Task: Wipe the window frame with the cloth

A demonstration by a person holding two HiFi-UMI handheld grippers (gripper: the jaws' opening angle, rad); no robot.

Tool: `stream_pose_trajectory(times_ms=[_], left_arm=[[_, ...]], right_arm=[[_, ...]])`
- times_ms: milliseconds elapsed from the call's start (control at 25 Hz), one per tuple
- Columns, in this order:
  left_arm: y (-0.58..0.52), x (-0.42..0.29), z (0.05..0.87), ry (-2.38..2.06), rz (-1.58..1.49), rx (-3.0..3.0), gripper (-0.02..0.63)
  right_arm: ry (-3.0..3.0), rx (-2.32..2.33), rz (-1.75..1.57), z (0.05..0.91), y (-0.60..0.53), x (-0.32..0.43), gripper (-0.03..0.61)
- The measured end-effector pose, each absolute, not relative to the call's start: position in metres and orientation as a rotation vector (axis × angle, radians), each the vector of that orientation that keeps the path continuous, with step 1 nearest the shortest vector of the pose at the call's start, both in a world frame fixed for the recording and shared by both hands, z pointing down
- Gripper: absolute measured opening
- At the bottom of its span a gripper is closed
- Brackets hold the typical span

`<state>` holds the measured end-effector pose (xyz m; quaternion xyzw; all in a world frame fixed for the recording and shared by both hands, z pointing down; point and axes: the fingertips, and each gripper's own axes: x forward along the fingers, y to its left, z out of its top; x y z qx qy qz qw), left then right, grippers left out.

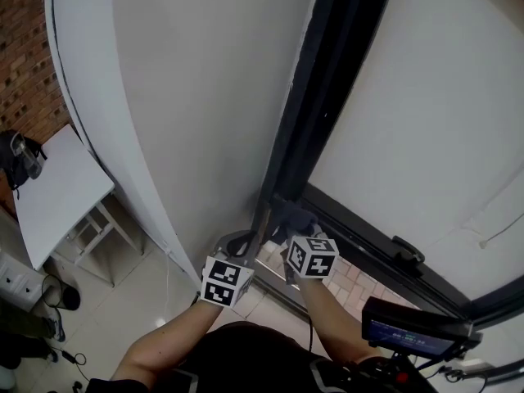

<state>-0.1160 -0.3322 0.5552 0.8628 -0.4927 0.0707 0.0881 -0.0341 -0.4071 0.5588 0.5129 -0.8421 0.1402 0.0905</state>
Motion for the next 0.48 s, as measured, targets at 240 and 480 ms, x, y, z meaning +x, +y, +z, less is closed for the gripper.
stream_pose_trajectory(times_ms=[240,480], left_arm=[[-0.333,-0.112,0.558,-1.46,0.21,2.589,-0.006],[-0.329,-0.11,0.561,-1.457,0.2,2.583,-0.006]], right_arm=[[-2.503,1.523,0.416,0.565,-0.412,-0.035,0.051],[-2.499,1.517,0.422,0.569,-0.412,-0.035,0.051]])
